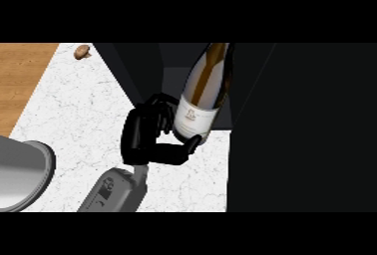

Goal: Pick up the wine, place it into the cabinet and close the cabinet

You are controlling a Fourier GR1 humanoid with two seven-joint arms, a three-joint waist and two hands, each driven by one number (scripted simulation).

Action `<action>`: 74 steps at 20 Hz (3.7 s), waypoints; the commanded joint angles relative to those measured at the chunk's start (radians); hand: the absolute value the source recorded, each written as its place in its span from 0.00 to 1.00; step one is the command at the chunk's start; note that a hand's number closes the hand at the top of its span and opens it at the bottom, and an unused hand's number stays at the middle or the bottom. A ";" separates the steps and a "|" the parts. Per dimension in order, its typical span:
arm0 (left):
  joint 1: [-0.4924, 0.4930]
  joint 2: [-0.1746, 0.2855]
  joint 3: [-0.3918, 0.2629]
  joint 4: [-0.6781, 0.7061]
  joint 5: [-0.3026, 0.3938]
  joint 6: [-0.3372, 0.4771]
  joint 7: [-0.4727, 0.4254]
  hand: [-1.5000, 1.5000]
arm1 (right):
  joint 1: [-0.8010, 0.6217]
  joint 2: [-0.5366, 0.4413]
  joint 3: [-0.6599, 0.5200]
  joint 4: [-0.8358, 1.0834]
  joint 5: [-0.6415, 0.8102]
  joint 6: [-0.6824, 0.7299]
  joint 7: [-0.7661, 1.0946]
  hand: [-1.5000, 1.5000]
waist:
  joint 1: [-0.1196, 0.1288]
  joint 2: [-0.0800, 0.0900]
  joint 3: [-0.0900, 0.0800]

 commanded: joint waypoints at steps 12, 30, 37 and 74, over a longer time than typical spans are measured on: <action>-0.214 -0.020 -0.138 0.384 0.213 0.199 -0.195 1.00 | 0.015 -0.007 0.006 0.004 -0.014 0.021 -0.011 0.00 | -0.009 0.001 0.000; -0.263 -0.020 -0.025 0.724 0.452 -0.093 -0.418 1.00 | -0.020 -0.029 -0.066 0.054 -0.075 0.032 -0.022 0.00 | -0.010 0.003 -0.001; -0.346 -0.020 -0.098 0.848 0.561 -0.112 -0.473 1.00 | -0.063 -0.018 -0.022 0.087 -0.018 0.007 0.000 0.00 | -0.013 0.004 -0.001; -0.619 -0.004 0.004 1.294 0.726 -0.239 -0.573 1.00 | 0.028 -0.028 -0.033 -0.006 -0.081 0.047 -0.005 0.00 | -0.036 0.012 -0.001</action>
